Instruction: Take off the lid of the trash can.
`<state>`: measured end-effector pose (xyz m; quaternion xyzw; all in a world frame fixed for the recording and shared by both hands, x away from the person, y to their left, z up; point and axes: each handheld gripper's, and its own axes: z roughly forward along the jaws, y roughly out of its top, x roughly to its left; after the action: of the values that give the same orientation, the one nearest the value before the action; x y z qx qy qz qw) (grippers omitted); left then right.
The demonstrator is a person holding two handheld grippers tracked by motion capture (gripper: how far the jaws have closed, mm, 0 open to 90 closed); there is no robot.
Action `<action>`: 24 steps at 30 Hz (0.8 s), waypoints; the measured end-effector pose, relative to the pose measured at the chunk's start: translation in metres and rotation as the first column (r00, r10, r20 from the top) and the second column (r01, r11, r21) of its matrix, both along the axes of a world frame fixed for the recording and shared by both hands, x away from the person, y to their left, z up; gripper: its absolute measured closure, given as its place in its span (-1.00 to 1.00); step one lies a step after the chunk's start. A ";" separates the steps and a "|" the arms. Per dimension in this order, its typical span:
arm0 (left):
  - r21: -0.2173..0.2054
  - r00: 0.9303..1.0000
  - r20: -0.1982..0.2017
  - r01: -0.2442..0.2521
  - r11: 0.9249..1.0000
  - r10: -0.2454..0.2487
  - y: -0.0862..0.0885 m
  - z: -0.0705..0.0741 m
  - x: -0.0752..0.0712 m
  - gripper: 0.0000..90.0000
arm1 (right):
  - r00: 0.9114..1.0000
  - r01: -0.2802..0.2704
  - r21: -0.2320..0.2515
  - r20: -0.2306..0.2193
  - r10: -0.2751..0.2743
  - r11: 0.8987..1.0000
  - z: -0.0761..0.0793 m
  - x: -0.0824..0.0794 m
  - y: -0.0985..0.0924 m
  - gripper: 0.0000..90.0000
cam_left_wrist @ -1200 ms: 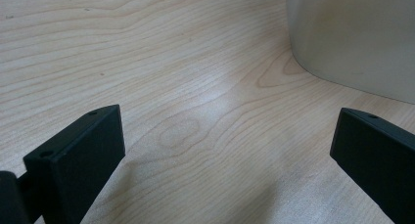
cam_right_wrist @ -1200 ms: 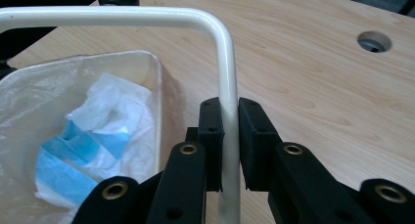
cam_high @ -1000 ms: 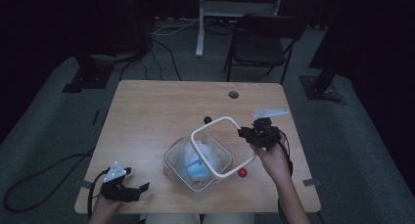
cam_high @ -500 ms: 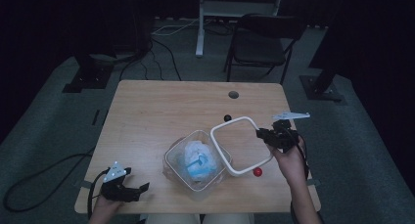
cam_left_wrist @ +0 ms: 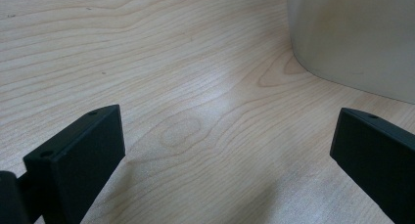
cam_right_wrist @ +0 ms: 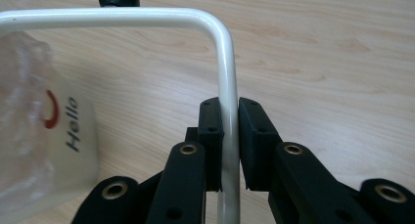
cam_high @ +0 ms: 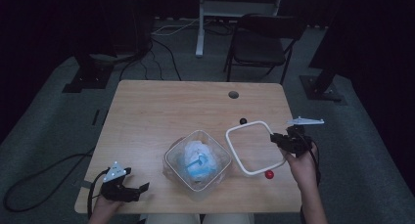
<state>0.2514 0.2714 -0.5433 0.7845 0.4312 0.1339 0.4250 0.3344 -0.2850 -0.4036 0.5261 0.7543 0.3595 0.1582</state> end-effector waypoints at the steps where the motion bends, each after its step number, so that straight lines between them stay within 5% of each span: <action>1: -0.001 1.000 0.000 -0.001 1.000 0.001 0.000 0.000 0.000 -0.99 | 1.000 0.005 0.000 -0.005 -0.005 1.000 -0.002 0.000 -0.002 0.79; 24: 0.001 1.000 0.001 0.001 1.000 -0.001 0.000 0.000 0.000 -0.99 | 0.987 0.109 -0.028 -0.114 -0.111 0.994 -0.083 0.005 -0.019 0.78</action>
<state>0.2513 0.2713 -0.5433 0.7849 0.4305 0.1344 0.4250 0.3394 -0.3036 -0.4868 0.5850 0.7358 0.3113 0.1396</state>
